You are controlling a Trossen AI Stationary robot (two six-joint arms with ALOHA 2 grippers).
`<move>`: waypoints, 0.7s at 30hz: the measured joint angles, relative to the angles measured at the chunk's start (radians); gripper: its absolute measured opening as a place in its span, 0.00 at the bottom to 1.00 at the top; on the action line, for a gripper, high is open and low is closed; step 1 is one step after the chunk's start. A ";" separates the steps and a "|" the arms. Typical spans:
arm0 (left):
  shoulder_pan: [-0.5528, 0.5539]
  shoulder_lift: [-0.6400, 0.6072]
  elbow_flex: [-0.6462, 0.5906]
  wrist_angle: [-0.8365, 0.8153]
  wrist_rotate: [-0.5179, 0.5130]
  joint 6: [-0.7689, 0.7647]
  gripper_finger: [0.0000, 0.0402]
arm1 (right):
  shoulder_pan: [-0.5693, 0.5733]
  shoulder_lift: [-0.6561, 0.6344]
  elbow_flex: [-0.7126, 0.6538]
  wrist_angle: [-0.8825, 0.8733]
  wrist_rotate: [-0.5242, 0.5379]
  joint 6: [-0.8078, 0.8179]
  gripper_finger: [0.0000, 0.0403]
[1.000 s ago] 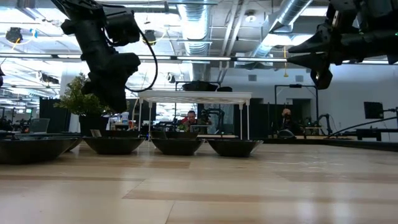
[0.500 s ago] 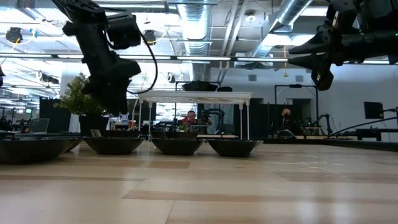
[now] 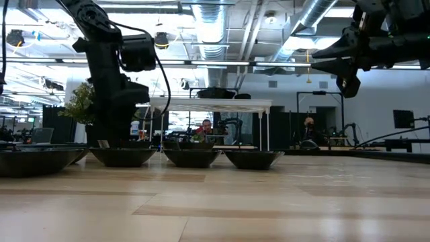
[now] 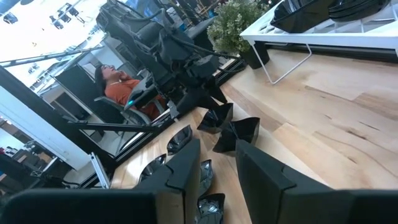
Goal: Pick & Place Mini shaped plates
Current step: Stack the distorted square plate on top of the distorted square plate on the shelf
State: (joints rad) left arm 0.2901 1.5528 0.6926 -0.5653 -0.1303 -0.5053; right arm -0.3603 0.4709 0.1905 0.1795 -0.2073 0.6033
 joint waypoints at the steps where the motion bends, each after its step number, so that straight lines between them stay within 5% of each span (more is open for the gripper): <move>1: 0.000 0.006 0.000 0.003 0.000 0.000 0.44 | 0.000 0.000 0.000 0.000 0.000 0.000 0.24; 9: 0.000 0.032 0.000 0.015 0.000 0.000 0.38 | 0.000 0.000 0.000 0.000 0.000 0.000 0.24; 21: 0.000 0.005 0.000 0.021 -0.001 -0.001 0.06 | 0.000 0.000 0.000 0.000 0.003 0.000 0.24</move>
State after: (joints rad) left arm 0.2901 1.5576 0.6922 -0.5440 -0.1309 -0.5060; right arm -0.3603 0.4709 0.1909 0.1795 -0.2048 0.6033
